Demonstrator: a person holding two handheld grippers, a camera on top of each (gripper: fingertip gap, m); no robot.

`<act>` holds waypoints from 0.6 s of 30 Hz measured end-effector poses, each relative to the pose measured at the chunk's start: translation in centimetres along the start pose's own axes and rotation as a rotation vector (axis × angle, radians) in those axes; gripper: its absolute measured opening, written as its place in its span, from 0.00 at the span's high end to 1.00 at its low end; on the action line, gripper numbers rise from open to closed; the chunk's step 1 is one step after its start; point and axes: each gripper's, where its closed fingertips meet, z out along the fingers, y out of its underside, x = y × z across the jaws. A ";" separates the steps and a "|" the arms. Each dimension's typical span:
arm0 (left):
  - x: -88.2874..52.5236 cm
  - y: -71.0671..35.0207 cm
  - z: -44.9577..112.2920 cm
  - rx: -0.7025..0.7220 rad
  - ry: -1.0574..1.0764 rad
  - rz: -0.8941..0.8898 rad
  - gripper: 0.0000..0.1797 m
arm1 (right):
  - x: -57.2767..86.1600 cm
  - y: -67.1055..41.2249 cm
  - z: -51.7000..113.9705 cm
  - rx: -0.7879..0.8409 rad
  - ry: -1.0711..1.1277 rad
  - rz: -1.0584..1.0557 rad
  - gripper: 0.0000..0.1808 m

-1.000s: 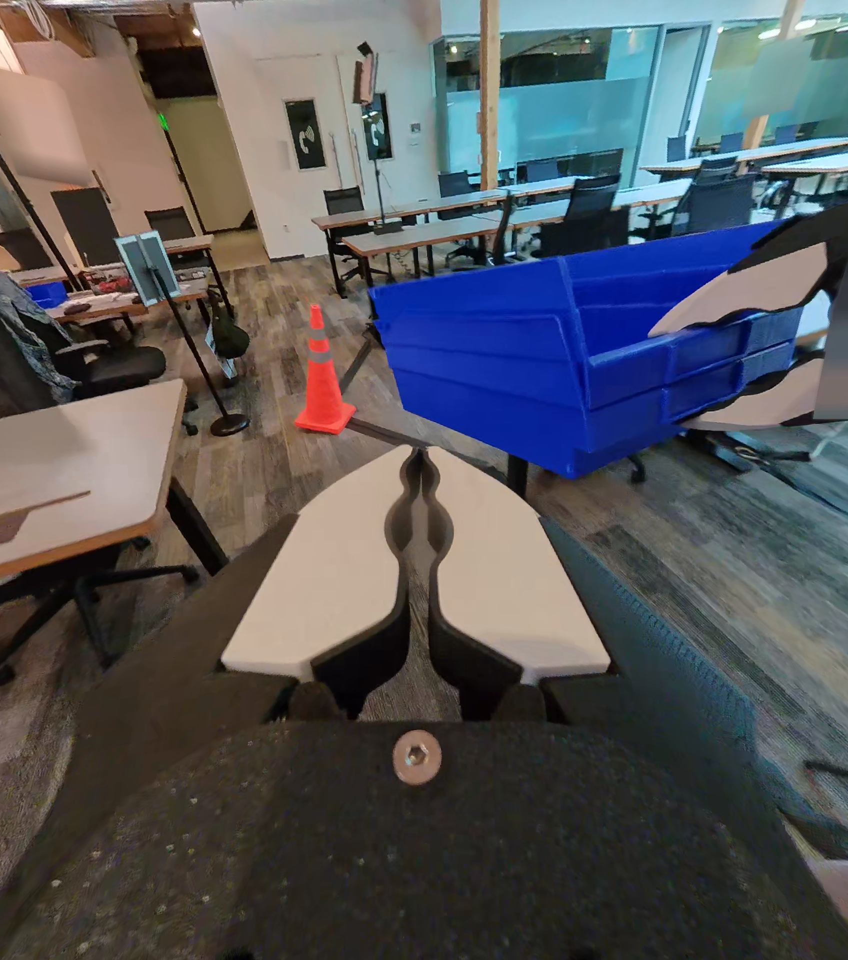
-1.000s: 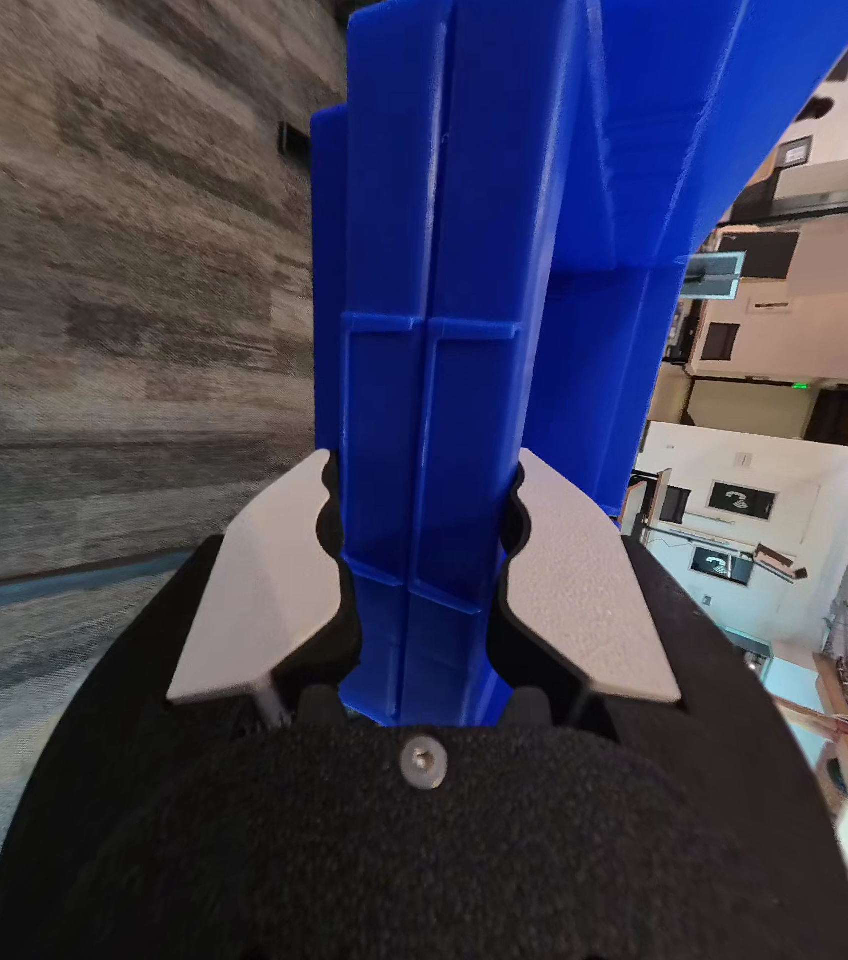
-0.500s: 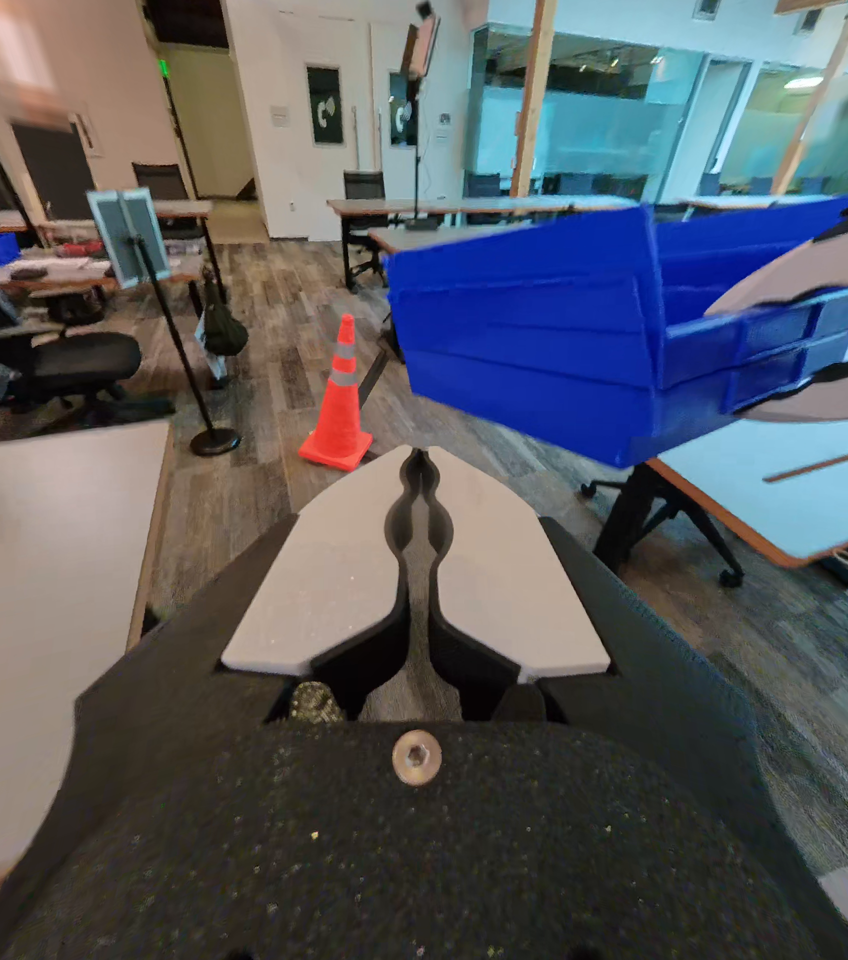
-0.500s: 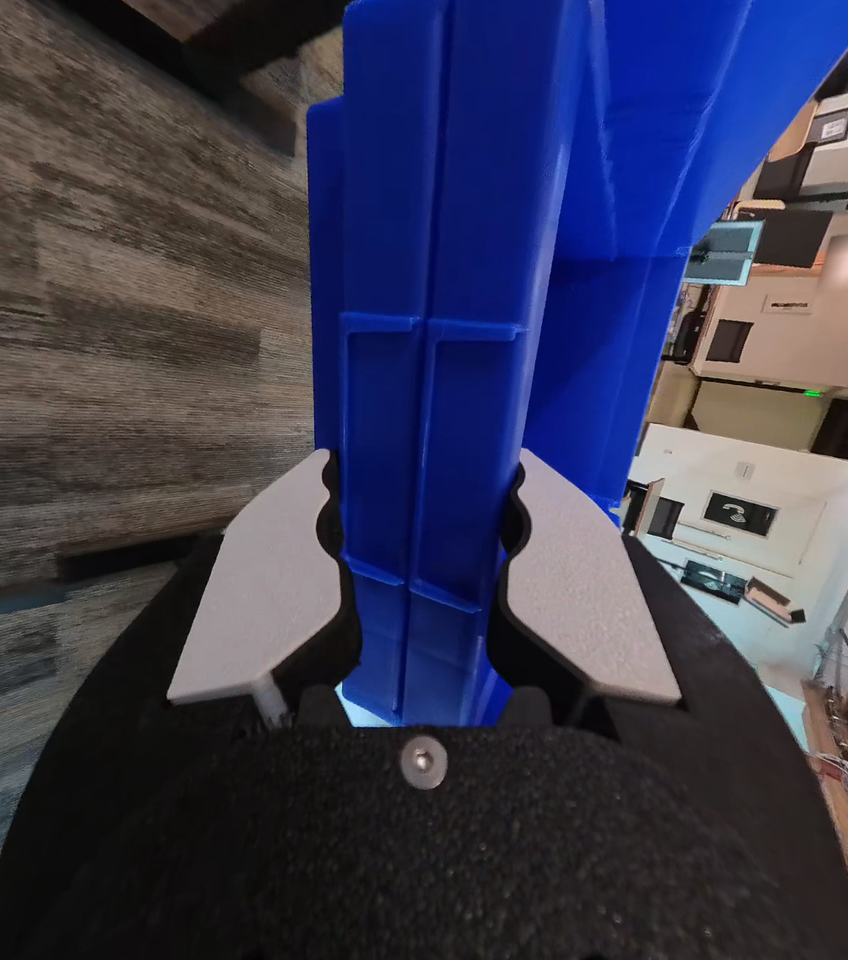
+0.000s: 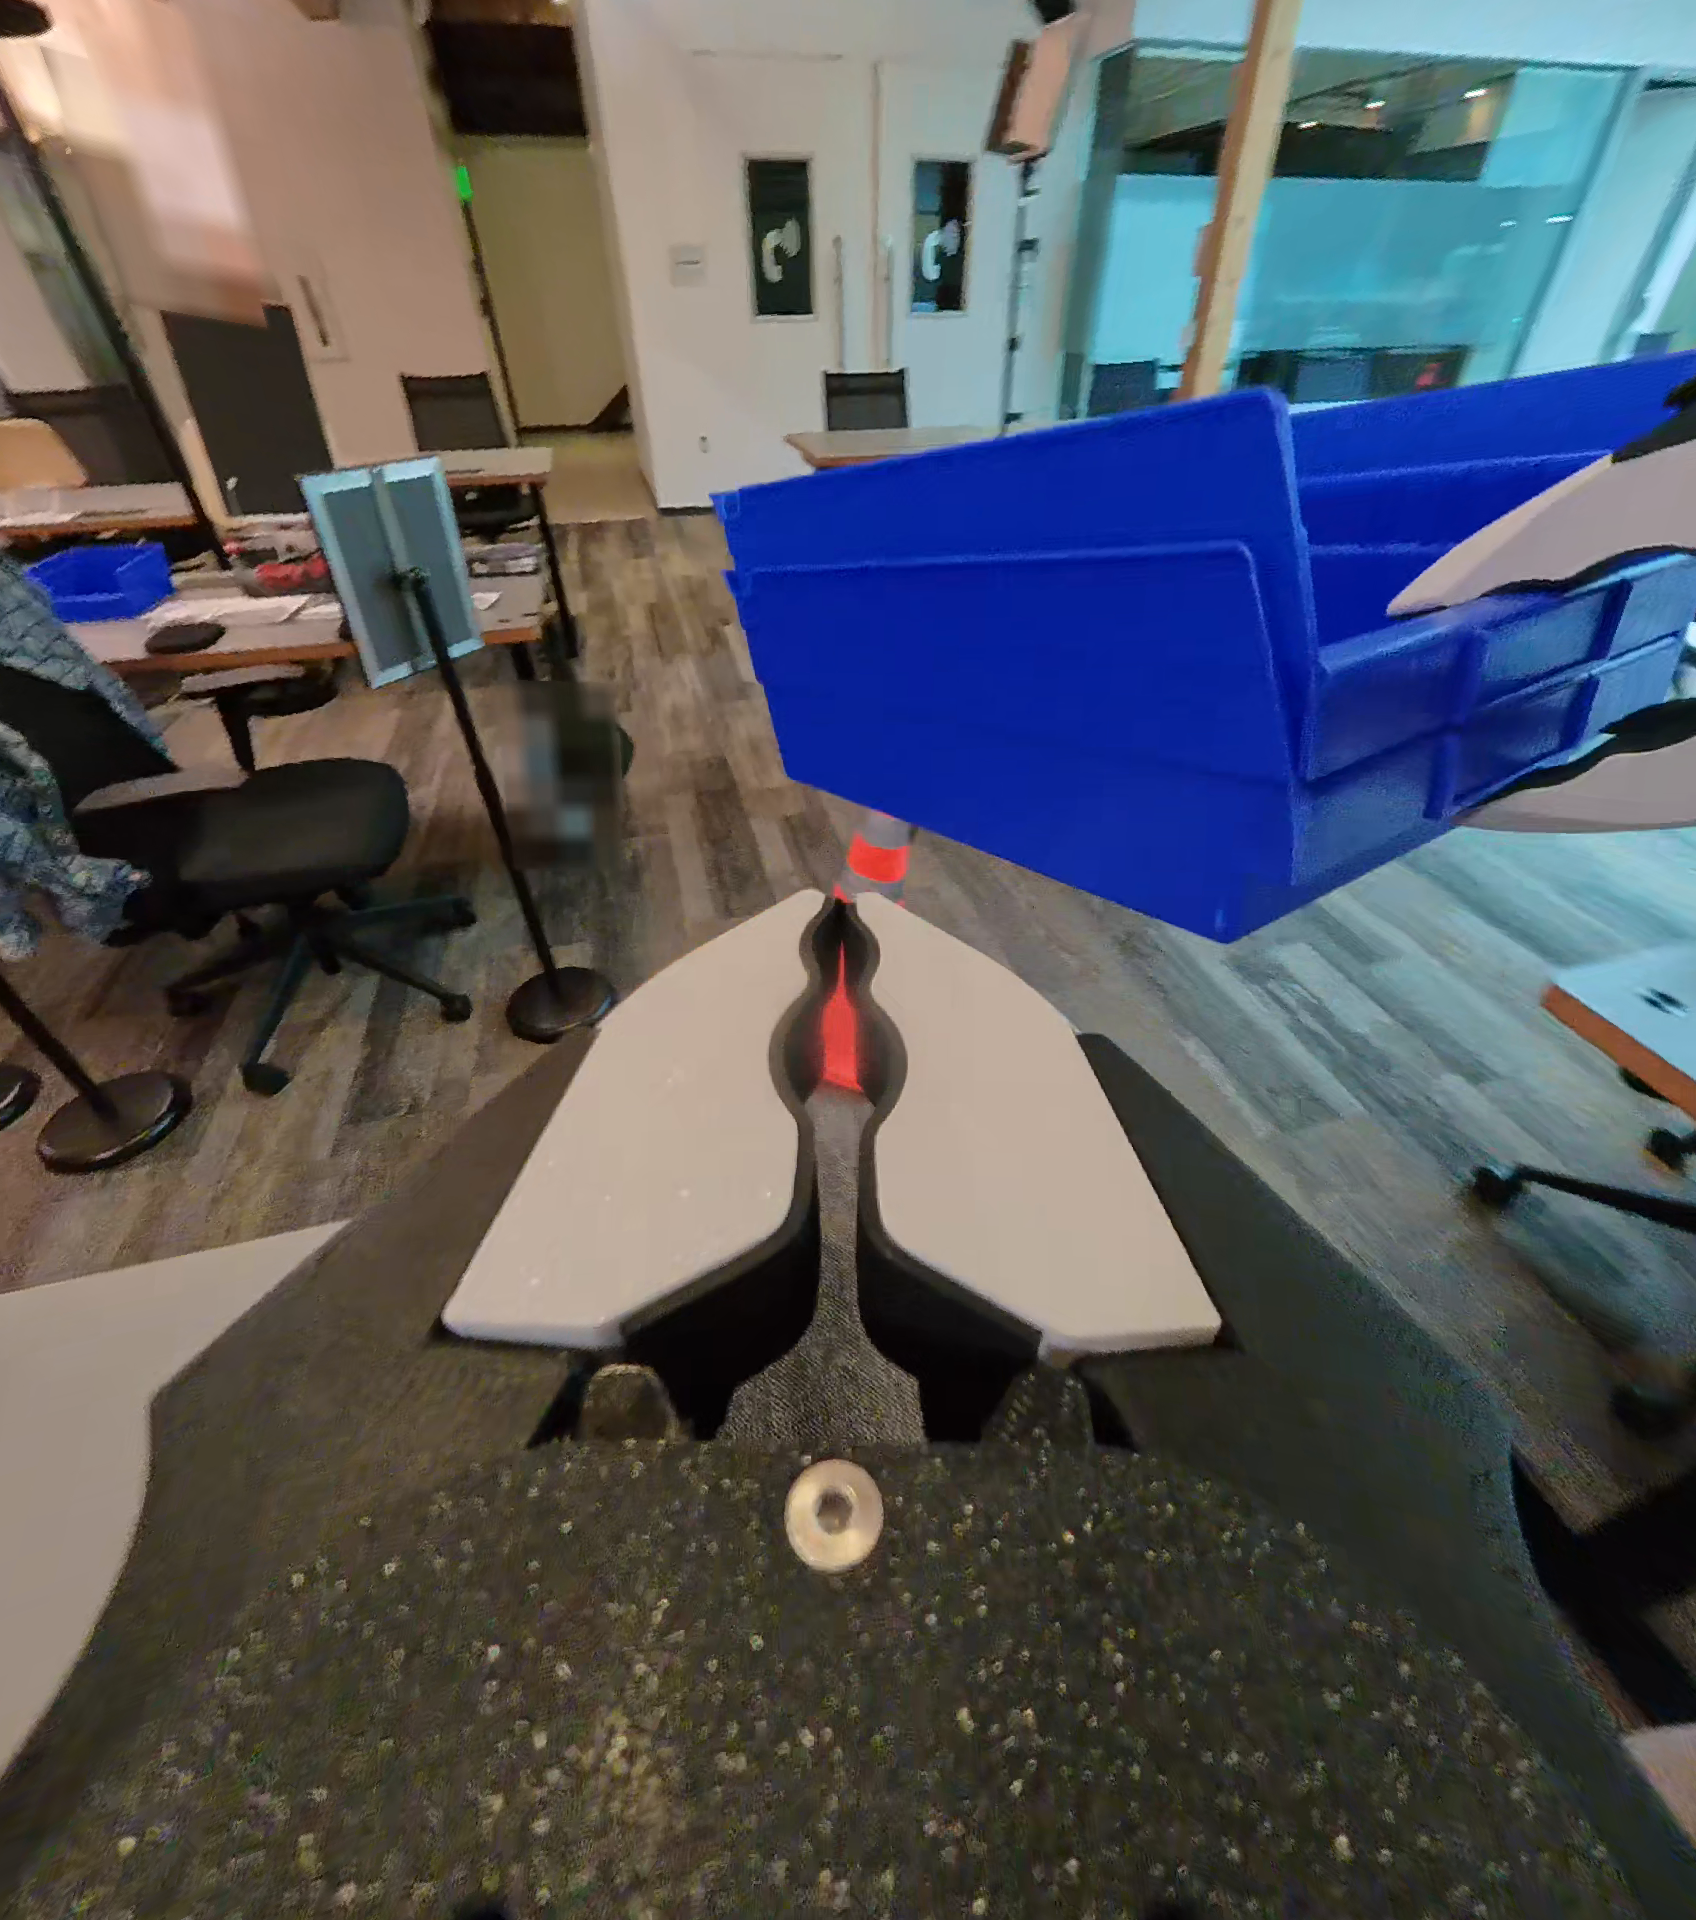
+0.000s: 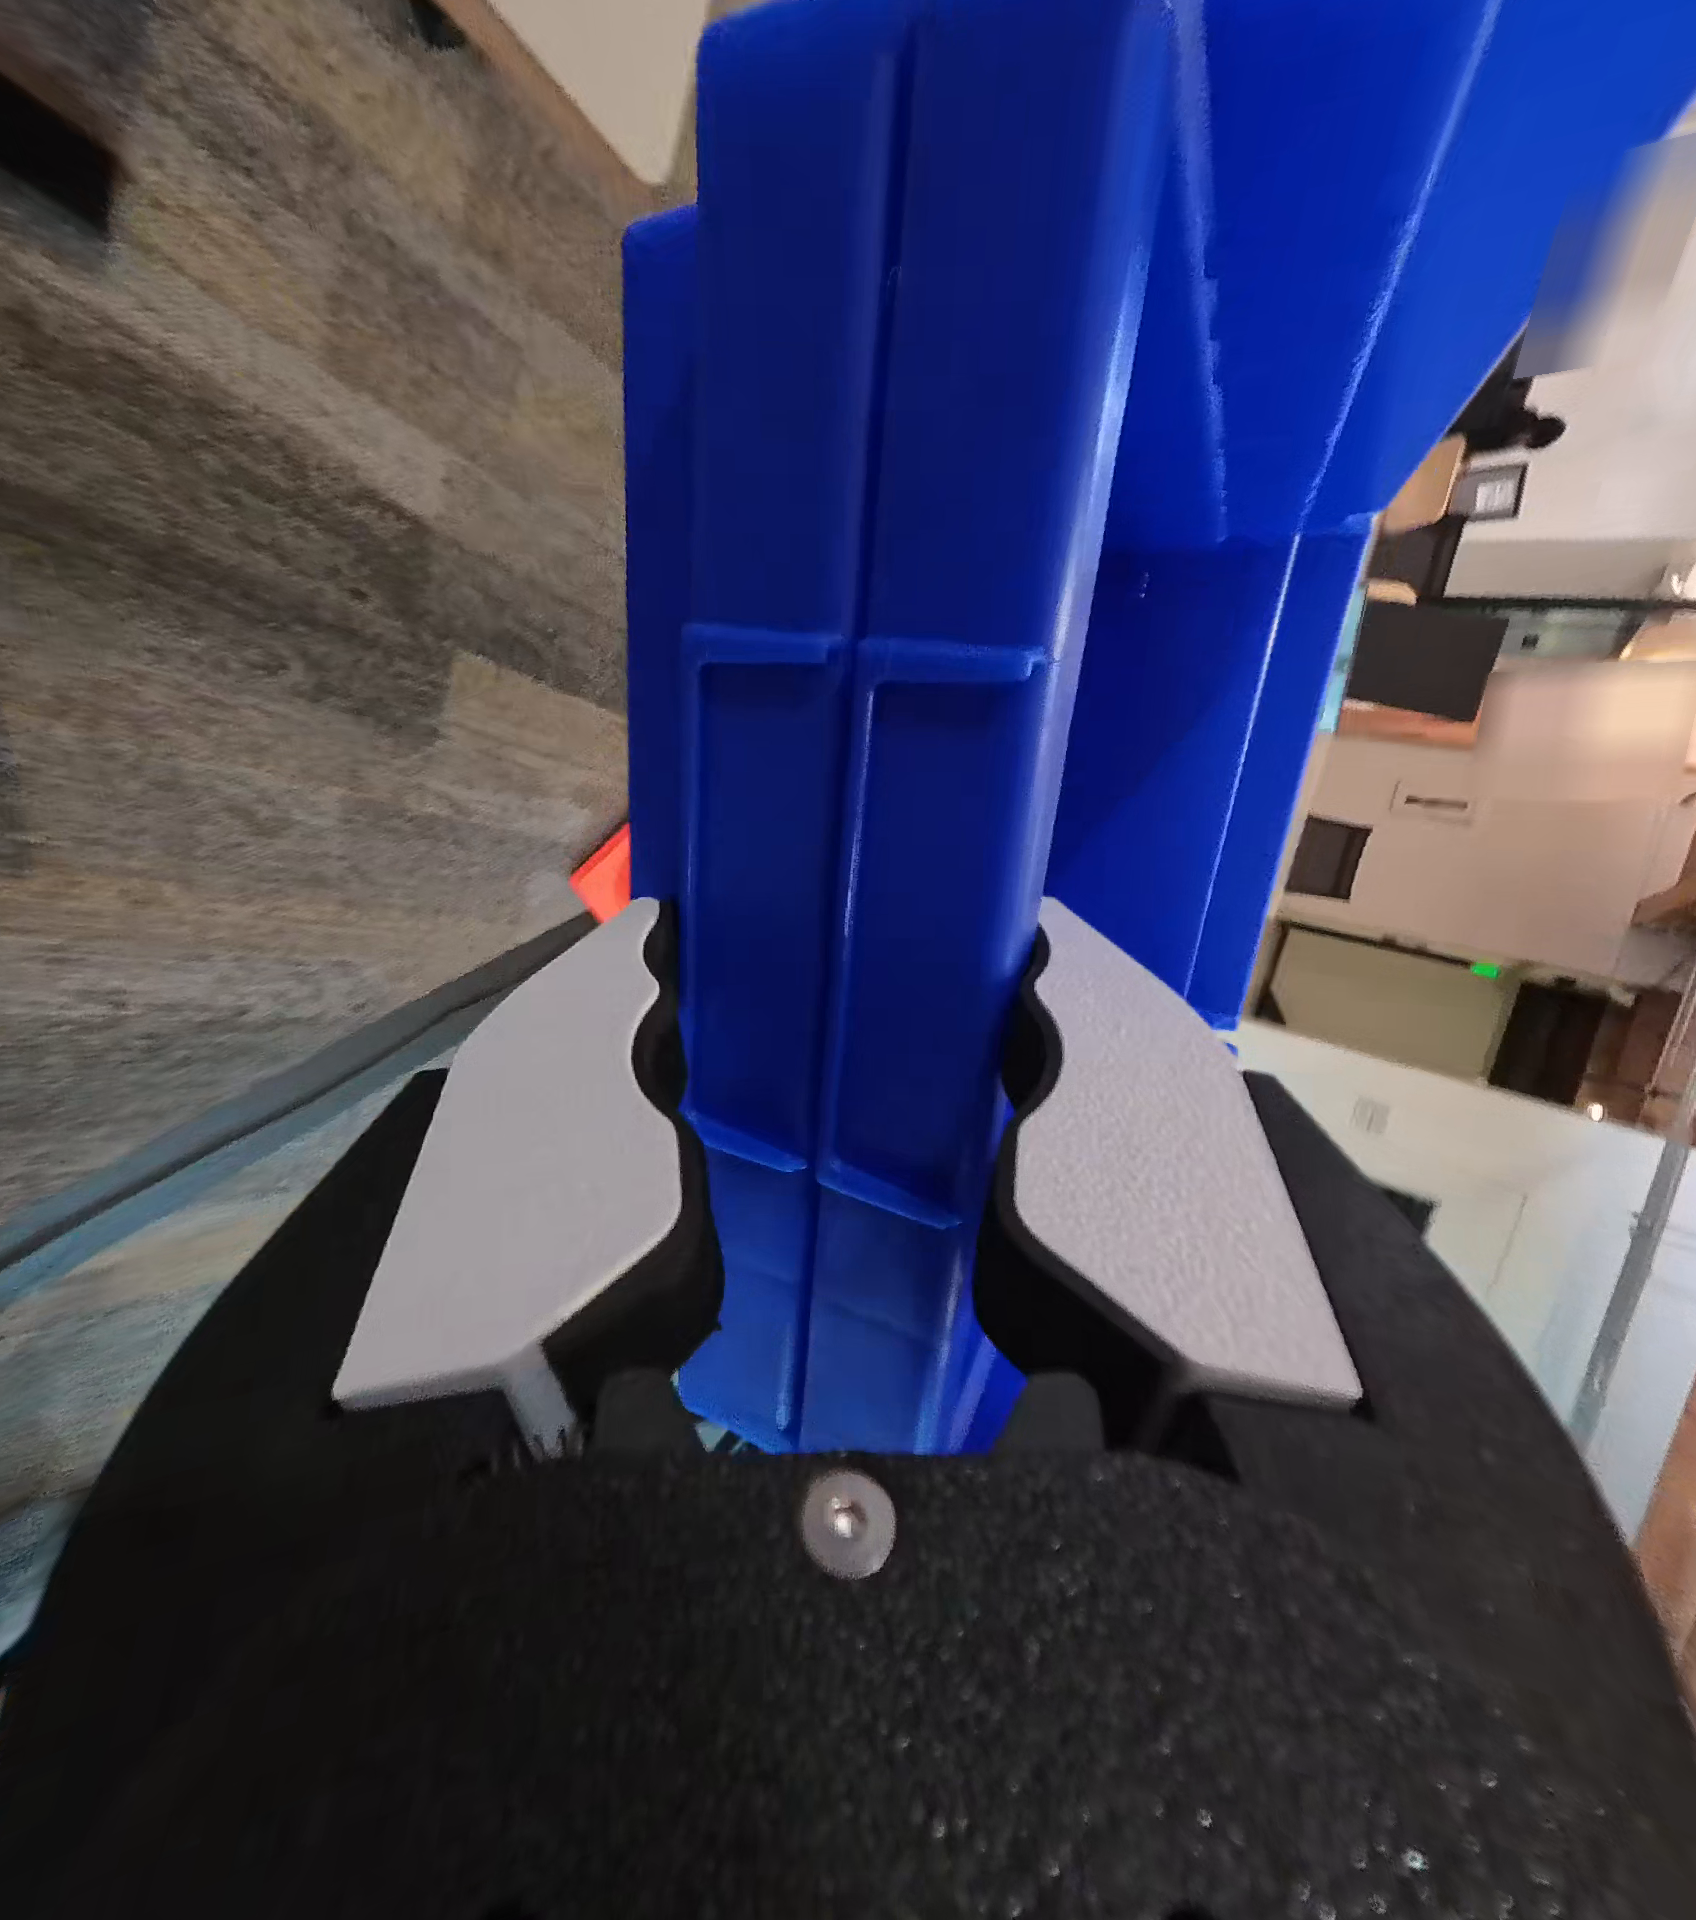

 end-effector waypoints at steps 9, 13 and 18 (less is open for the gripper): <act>-18.1 -2.8 21.4 -0.024 -0.220 -0.014 1.00 | 22.5 2.3 26.3 0.155 -0.026 -0.147 0.67; -28.8 -1.1 30.4 0.008 -0.327 -0.034 1.00 | 30.4 1.0 38.4 0.209 -0.001 -0.200 0.67; -44.6 -1.9 40.5 0.080 -0.441 -0.086 1.00 | 40.5 -2.2 52.6 0.257 -0.028 -0.258 0.67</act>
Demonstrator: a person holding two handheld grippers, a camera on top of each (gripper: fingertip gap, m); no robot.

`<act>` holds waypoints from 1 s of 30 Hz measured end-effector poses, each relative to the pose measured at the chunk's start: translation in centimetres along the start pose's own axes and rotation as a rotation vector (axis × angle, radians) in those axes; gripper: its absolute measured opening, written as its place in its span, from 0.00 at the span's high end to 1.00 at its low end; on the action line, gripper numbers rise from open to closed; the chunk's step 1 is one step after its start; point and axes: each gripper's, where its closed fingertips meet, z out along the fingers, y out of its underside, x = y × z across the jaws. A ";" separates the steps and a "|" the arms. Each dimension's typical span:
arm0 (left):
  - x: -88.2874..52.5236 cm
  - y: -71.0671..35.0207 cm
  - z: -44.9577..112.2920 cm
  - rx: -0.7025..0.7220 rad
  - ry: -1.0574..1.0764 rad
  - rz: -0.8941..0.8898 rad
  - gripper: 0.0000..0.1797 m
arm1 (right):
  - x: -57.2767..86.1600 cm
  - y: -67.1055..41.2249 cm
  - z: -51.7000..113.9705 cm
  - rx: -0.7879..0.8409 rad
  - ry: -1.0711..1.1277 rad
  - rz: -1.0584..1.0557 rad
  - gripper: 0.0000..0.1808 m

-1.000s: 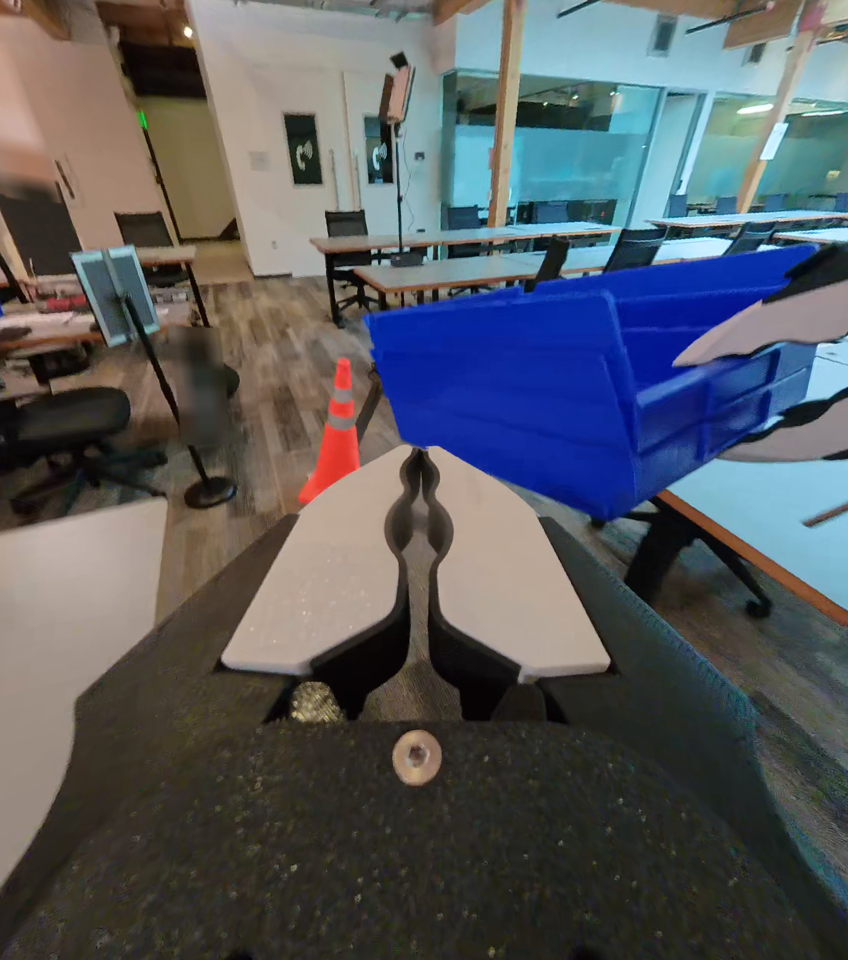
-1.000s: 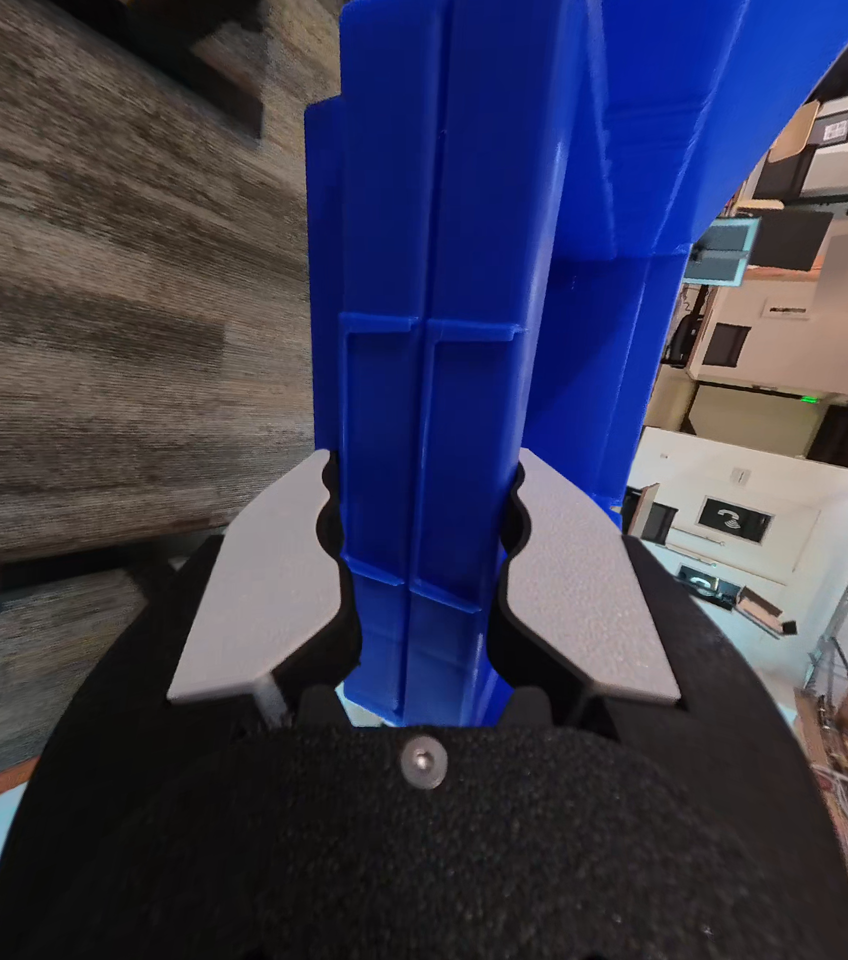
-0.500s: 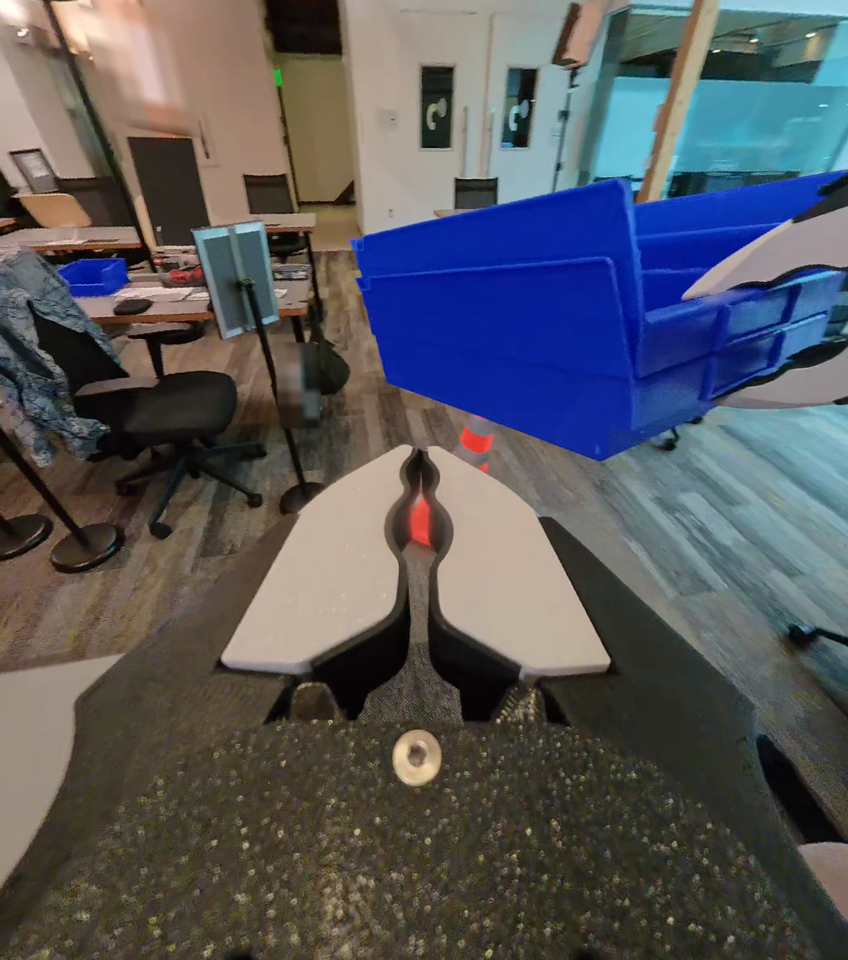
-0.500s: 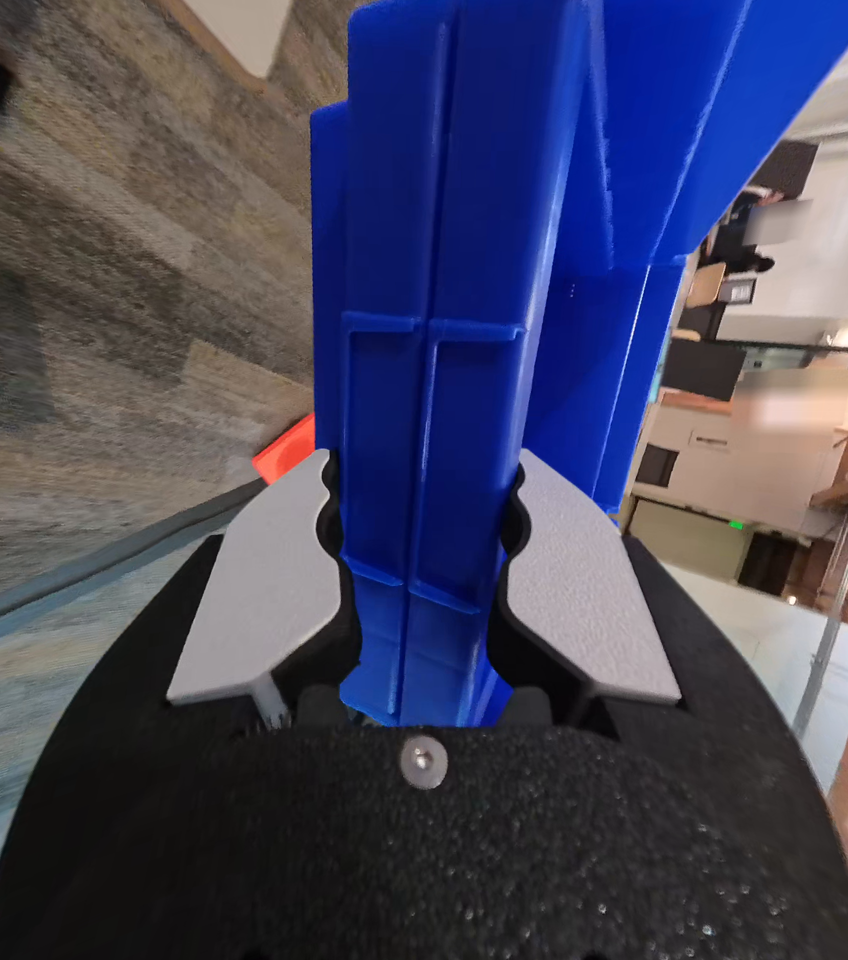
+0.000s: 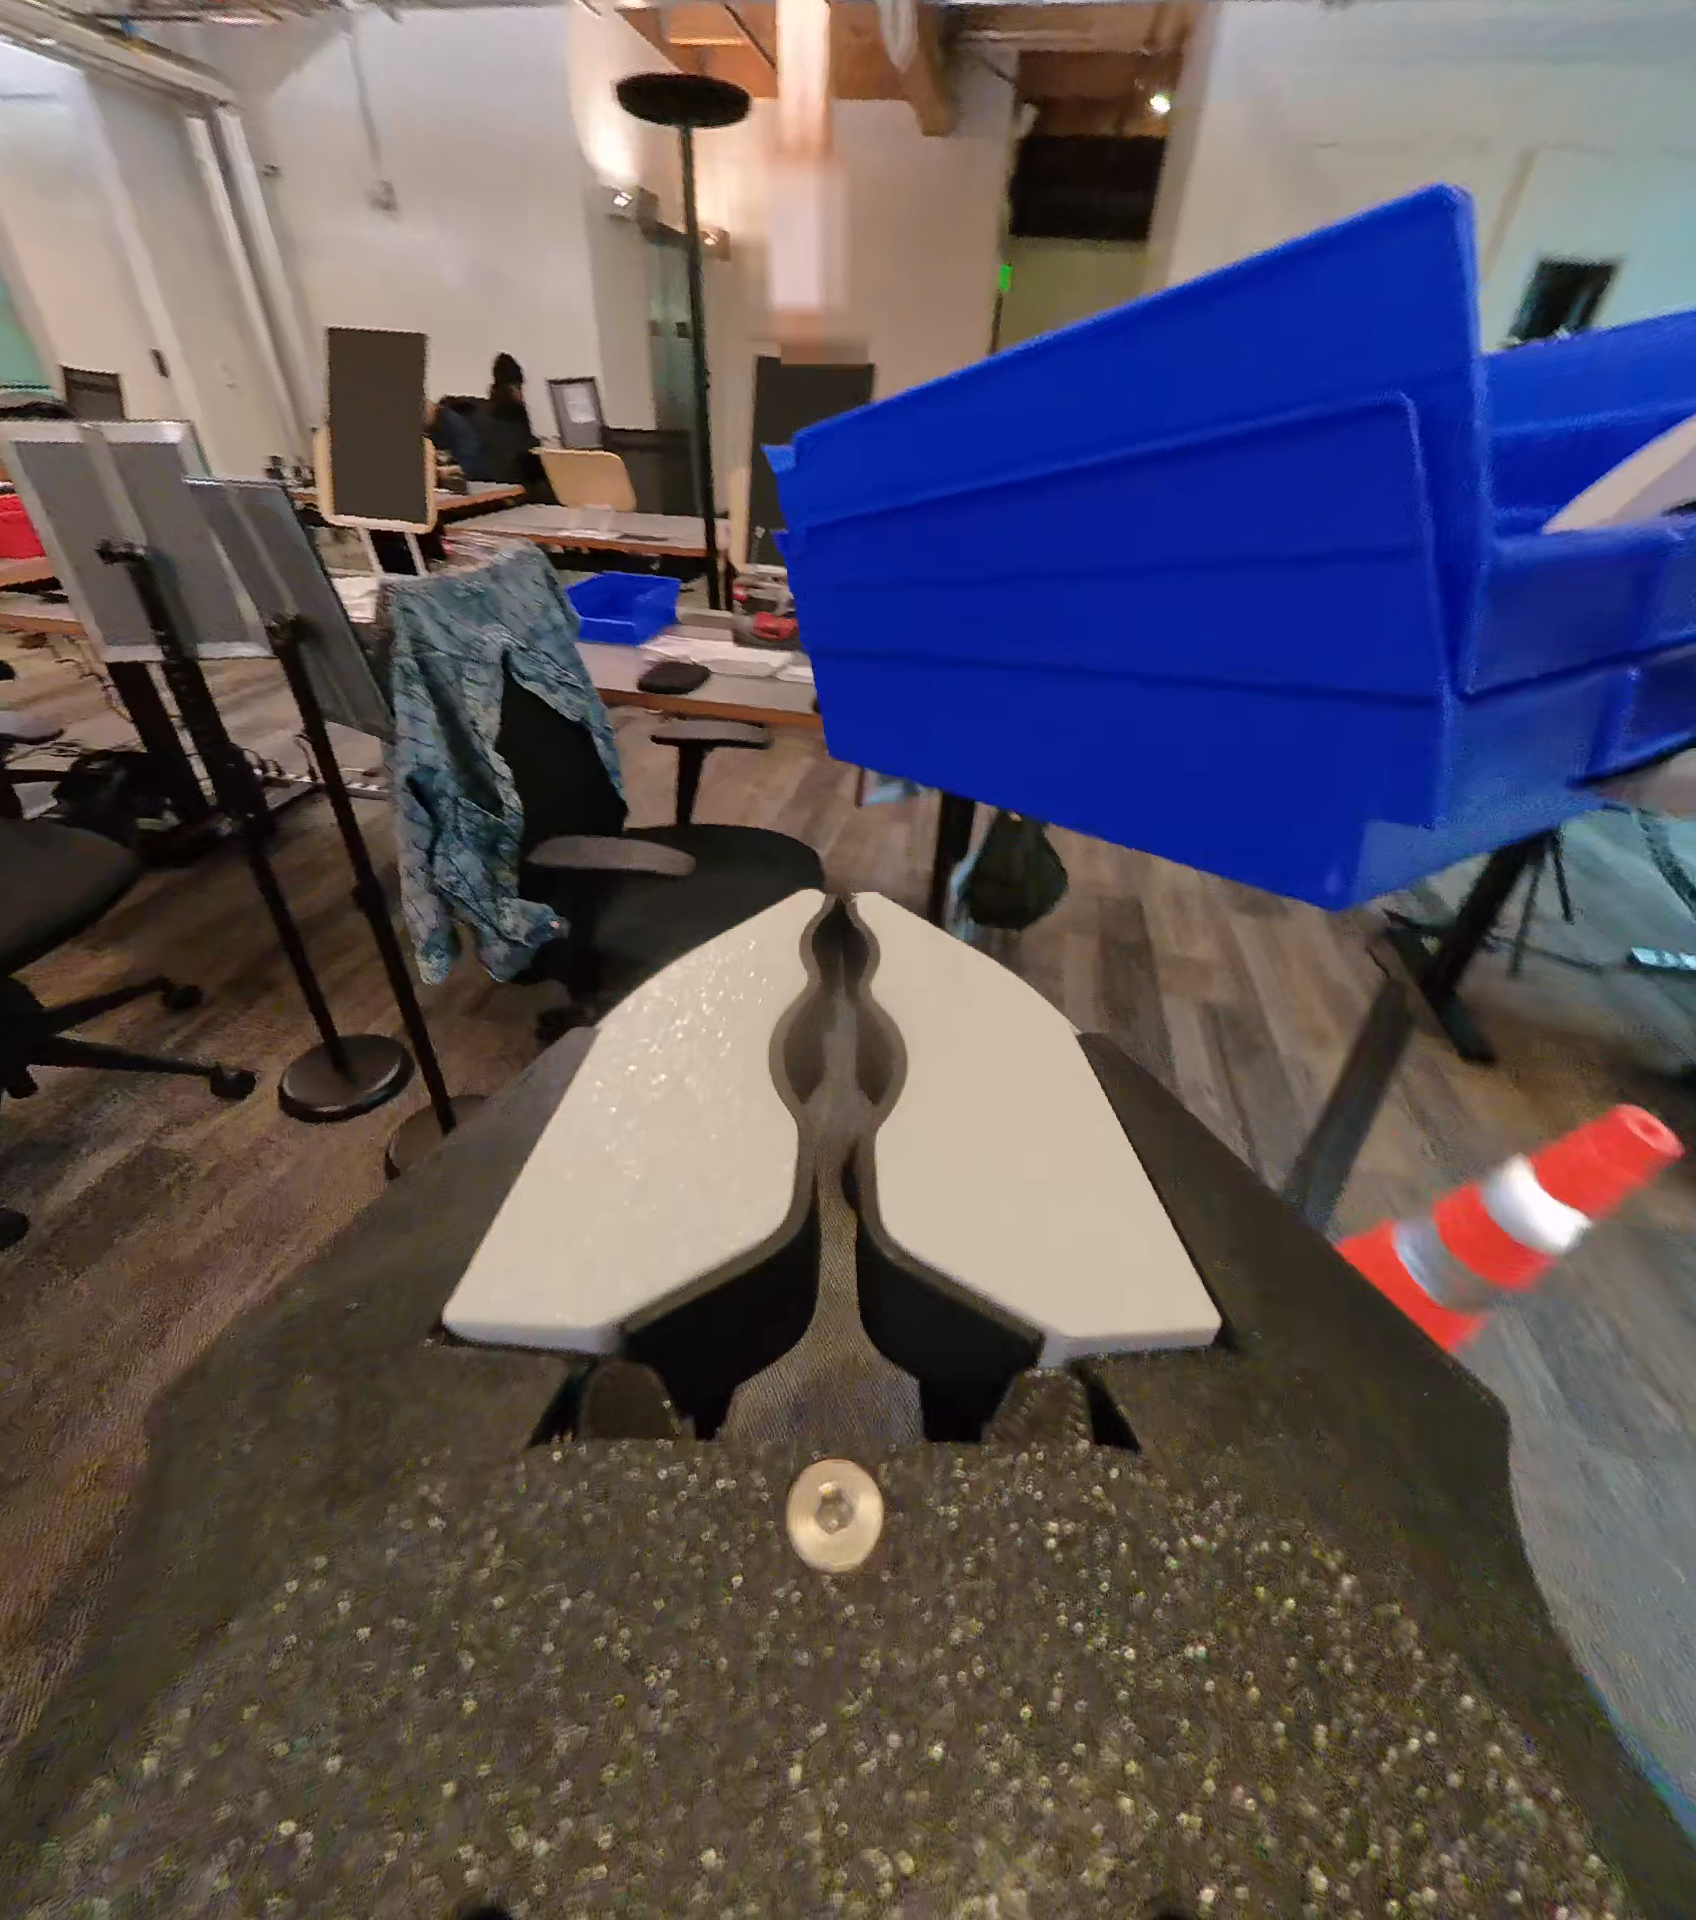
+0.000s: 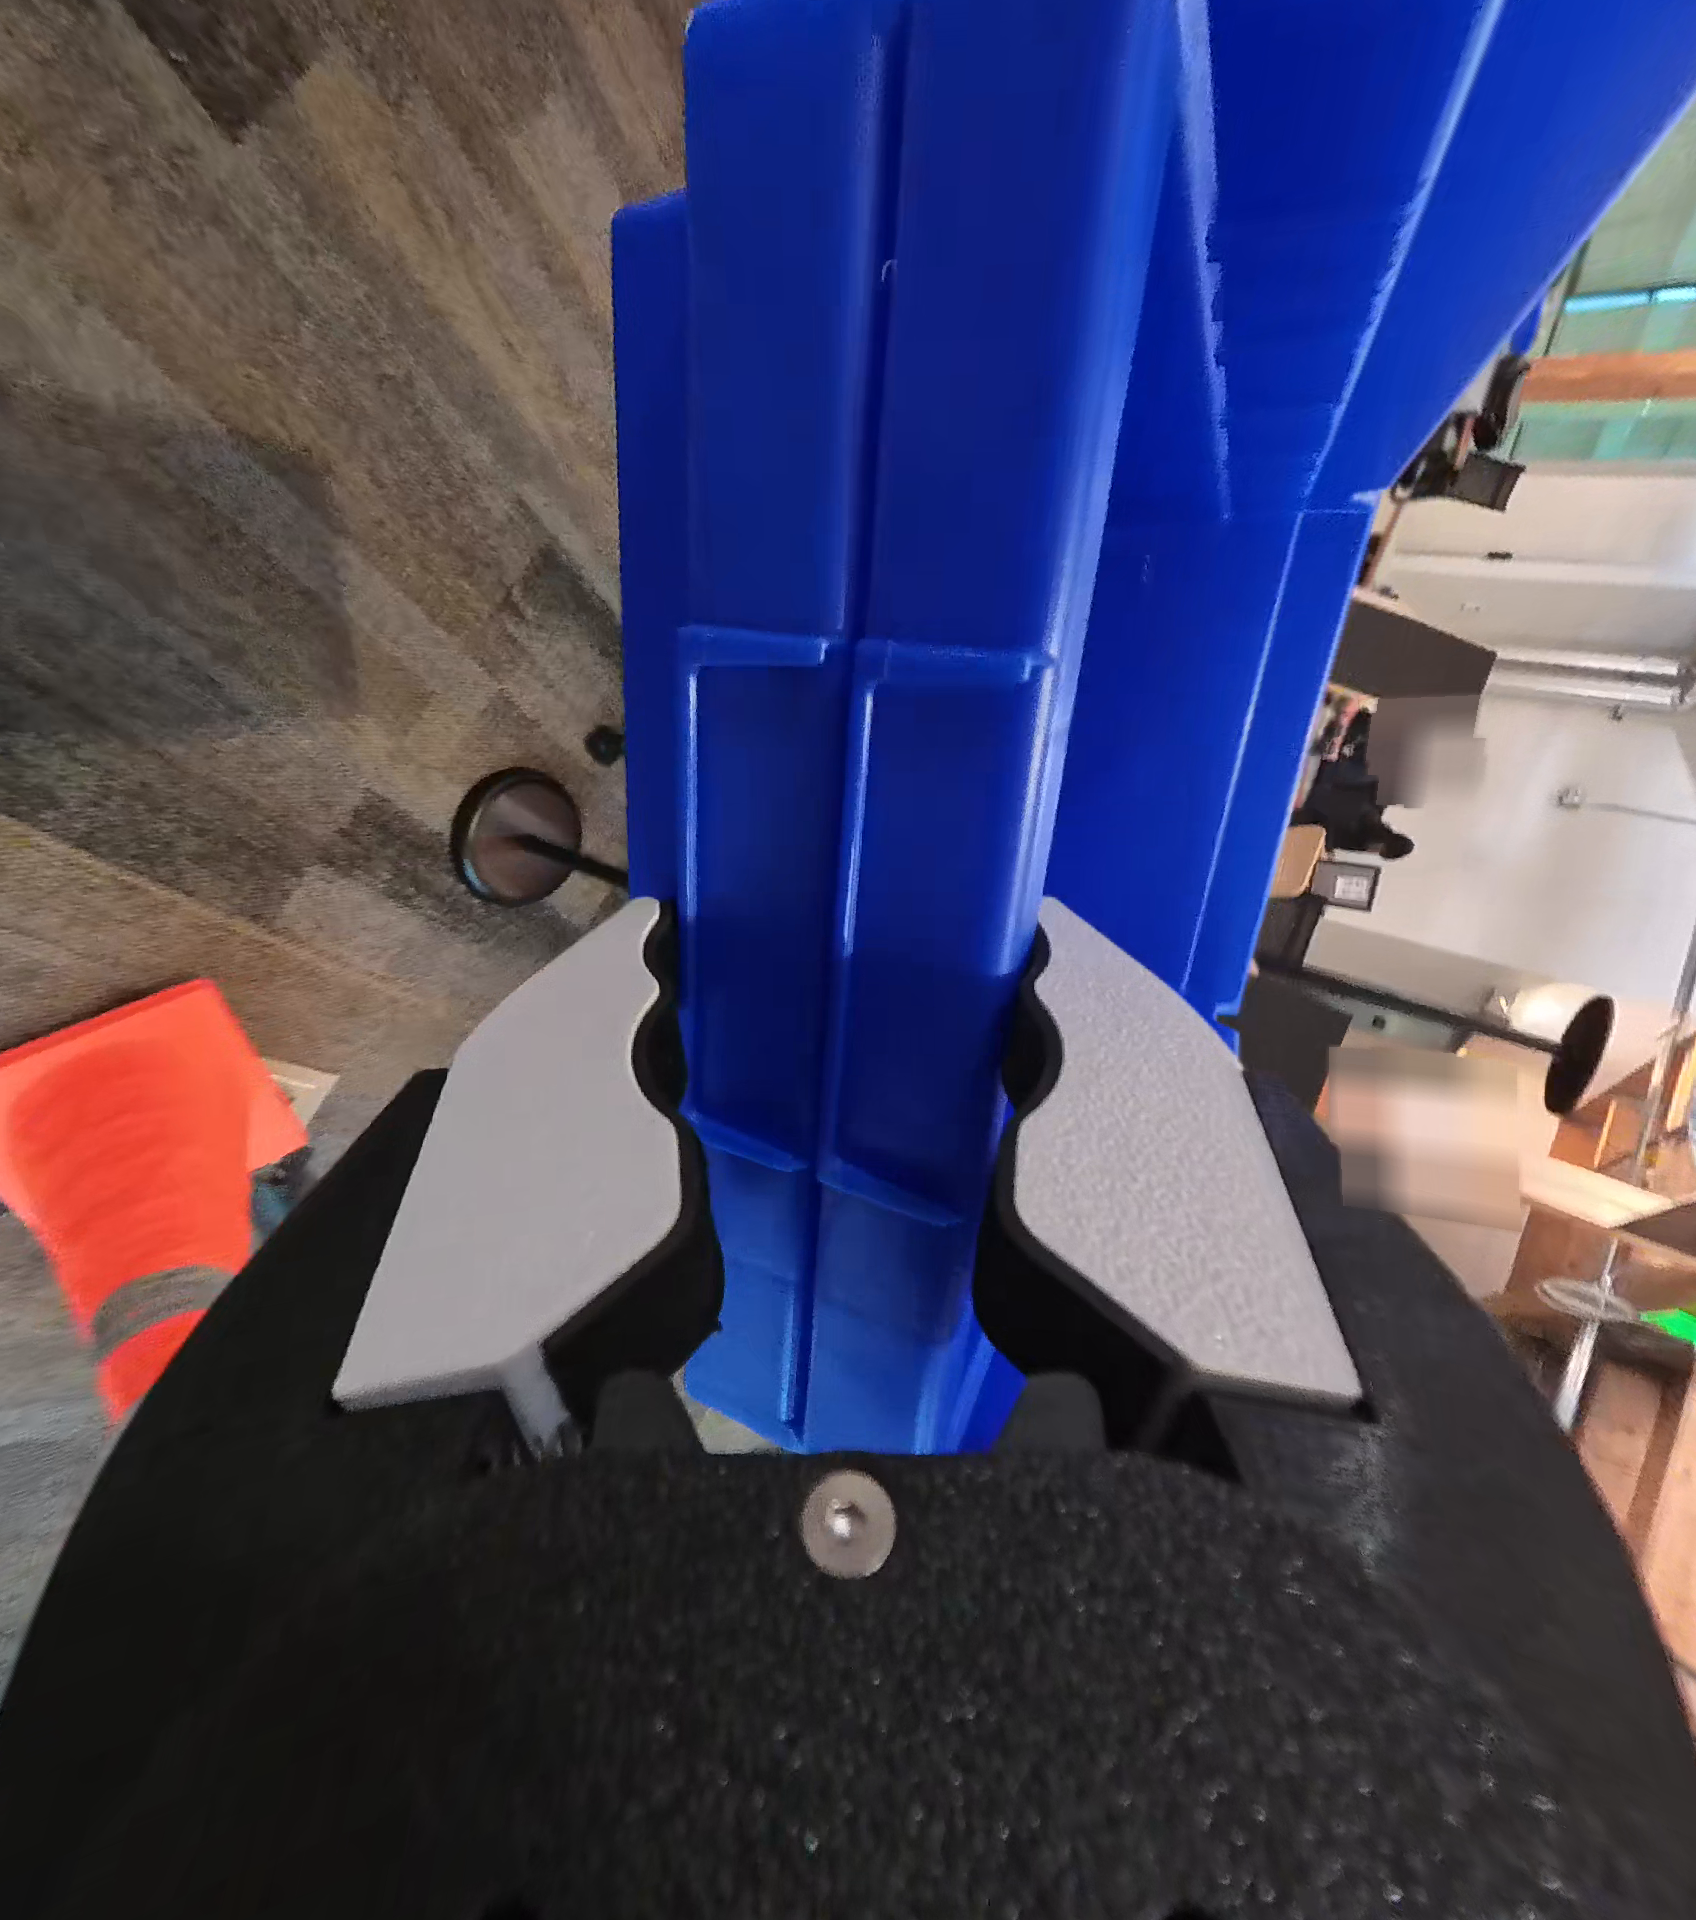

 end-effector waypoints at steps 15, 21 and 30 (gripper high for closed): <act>-30.9 -2.2 21.5 -0.073 -0.562 0.002 1.00 | 29.9 -9.6 43.0 0.447 -0.025 -0.187 0.67; -43.4 -3.9 25.1 -0.080 -0.826 -0.032 1.00 | 40.1 -19.2 56.6 0.622 -0.064 -0.291 0.67; -64.9 -3.2 30.9 -0.120 -0.953 -0.031 1.00 | 52.3 -34.4 72.8 0.733 -0.060 -0.410 0.67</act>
